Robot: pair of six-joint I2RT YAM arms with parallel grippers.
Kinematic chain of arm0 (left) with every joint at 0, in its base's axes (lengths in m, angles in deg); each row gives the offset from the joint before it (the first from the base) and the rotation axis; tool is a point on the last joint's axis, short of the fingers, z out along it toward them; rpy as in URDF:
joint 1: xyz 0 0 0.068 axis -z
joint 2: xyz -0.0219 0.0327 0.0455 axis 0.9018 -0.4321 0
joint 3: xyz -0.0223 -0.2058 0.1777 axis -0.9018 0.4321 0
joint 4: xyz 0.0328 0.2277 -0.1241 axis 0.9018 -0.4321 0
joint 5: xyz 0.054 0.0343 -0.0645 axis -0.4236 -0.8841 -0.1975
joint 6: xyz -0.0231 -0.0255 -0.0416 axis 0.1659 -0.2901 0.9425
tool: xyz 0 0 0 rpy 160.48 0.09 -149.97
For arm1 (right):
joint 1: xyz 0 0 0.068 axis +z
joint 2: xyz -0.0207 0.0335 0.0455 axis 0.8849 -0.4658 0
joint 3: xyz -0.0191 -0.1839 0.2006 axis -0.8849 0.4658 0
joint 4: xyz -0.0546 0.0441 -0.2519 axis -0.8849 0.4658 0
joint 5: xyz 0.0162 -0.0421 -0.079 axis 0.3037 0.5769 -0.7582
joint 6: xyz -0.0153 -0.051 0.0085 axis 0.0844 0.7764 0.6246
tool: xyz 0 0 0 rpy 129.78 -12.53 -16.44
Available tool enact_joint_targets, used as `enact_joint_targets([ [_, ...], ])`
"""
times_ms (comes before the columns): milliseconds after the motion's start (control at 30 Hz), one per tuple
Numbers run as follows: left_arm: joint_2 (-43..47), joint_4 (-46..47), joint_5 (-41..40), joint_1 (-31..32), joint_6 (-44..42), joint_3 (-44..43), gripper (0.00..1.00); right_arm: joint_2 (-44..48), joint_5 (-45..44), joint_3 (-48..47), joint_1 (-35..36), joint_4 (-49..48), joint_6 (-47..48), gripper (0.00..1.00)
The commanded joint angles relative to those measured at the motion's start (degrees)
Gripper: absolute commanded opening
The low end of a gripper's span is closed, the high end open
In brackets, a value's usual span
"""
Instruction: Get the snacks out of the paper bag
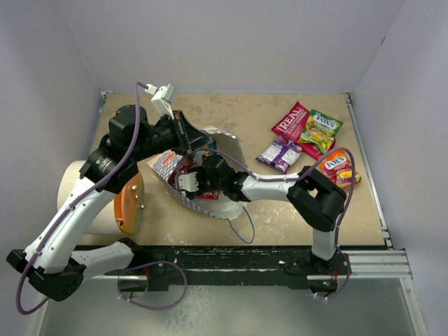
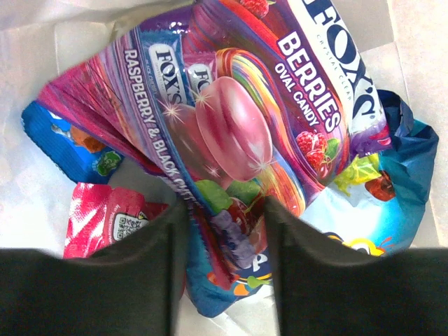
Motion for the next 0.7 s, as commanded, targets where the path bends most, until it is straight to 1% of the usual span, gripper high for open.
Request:
enact_joint_targets([
  [0, 1.95, 3.85, 2.16, -0.01, 0.58, -0.93, 0.00, 3.15, 0.25, -1.16, -0.58, -2.29, -2.57, 0.29],
  [100, 1.90, 4.19, 2.46, -0.01, 0.58, -0.69, 0.00, 5.37, -1.19, -0.34, -0.58, -2.43, -4.38, 0.17],
  [233, 2.03, 4.85, 2.59, -0.01, 0.41, 0.07, 0.00, 8.90, -1.78, 0.01, -0.58, 0.45, -6.29, 0.08],
  [267, 2.10, 4.91, 2.57, -0.04, 0.36, 0.22, 0.00, 9.86, -1.73, 0.01, -0.58, 1.49, -7.05, 0.04],
  [333, 2.03, 5.09, 2.66, -0.01, 0.27, 0.40, 0.00, 12.16, -1.69, 0.21, -0.60, 3.82, -9.19, 0.00],
  [533, 2.14, 5.01, 2.49, -0.03, -1.02, 1.14, 0.00, 21.42, 0.71, 2.09, -0.58, 12.55, -17.44, 0.00],
  [667, 1.81, 4.85, 2.73, -0.01, -2.46, 1.16, 0.00, 28.82, 2.22, 4.87, -0.58, 16.40, -25.48, 0.00],
])
